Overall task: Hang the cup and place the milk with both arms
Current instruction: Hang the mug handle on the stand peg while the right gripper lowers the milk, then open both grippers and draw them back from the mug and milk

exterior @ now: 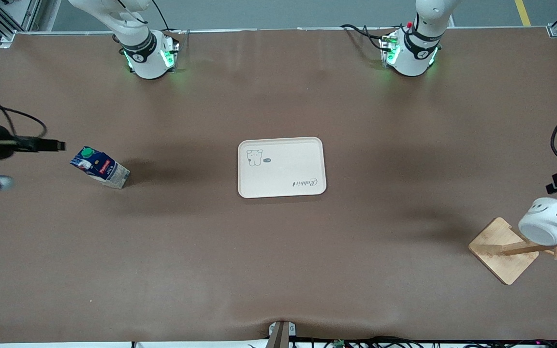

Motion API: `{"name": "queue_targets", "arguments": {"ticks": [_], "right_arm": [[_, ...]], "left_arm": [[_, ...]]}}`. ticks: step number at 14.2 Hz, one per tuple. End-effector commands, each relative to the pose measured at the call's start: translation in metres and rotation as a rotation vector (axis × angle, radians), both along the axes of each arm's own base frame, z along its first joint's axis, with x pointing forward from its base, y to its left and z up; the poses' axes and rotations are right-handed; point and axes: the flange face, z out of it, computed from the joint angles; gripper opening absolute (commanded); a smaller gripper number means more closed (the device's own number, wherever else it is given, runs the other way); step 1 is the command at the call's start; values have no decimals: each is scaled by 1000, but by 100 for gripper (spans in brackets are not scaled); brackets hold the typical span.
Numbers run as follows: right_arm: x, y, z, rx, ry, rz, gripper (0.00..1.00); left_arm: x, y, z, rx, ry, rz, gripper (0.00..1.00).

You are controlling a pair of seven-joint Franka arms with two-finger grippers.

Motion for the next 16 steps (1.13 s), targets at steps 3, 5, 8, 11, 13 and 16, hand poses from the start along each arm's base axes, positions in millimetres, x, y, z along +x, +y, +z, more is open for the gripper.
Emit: {"name": "queue_targets", "arguments": {"ticks": [3, 5, 8, 11, 13, 16], "right_arm": [[-12, 24, 53, 7, -87, 48, 100], [-42, 28, 70, -10, -132, 53, 100], [-91, 23, 76, -57, -221, 49, 100], [-98, 30, 76, -117, -211, 104, 100], [-96, 25, 73, -109, -208, 148, 100], [-97, 16, 72, -98, -201, 183, 100]], "left_arm": [[-22, -49, 34, 30, 4, 107, 100], [-27, -71, 45, 33, 16, 142, 100], [-31, -78, 56, 42, 29, 142, 100], [-34, -97, 65, 36, 27, 106, 100], [-40, -106, 69, 49, 46, 96, 100], [-55, -137, 85, 108, 52, 74, 100]]}}
